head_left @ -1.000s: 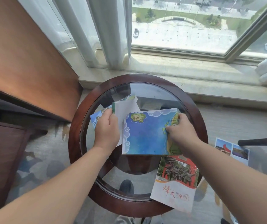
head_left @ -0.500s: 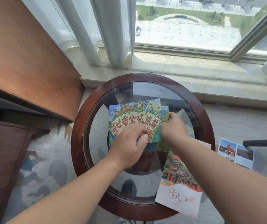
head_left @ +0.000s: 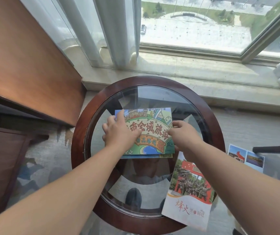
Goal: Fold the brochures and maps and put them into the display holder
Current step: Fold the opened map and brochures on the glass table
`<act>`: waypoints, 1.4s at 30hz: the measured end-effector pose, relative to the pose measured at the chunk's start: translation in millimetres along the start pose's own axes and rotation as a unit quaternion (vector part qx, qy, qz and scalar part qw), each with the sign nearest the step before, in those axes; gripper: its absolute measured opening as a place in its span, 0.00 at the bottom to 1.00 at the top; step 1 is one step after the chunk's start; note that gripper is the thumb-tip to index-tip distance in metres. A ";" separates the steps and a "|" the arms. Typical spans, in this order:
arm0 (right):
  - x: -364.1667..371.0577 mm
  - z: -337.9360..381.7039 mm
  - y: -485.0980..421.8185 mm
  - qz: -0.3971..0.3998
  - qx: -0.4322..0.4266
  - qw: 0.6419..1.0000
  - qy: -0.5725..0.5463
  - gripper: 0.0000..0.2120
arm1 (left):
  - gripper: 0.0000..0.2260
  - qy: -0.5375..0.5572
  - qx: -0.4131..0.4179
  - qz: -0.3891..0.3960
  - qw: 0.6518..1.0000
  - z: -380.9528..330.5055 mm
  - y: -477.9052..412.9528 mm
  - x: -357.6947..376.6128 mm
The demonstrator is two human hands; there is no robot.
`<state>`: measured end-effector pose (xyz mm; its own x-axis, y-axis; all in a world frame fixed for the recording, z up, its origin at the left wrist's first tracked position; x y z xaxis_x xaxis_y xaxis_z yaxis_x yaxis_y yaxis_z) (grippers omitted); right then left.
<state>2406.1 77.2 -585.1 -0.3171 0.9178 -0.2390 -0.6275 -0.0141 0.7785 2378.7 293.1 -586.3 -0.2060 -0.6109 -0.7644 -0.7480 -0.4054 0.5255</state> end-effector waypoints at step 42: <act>26.0 11.3 5.2 -0.112 -0.194 0.882 0.415 0.46 | 0.27 -0.036 -0.017 -0.112 0.993 32.9 6.2 -7.5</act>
<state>2402.6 105.6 -580.7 -0.4652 0.3100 -0.8291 -0.8852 -0.1530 0.4394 2354.8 317.6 -589.6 -0.0818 -0.4532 -0.8876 -0.7586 -0.5493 0.3504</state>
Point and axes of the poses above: each hand's wrist, its own y-axis away from the middle knuckle, its own x-axis out of the palm, z = x × y, the point moved 7 cm from there along -y, towards the middle knuckle, and after that the axes turned 4 degrees about z, right-handed, at the moved point
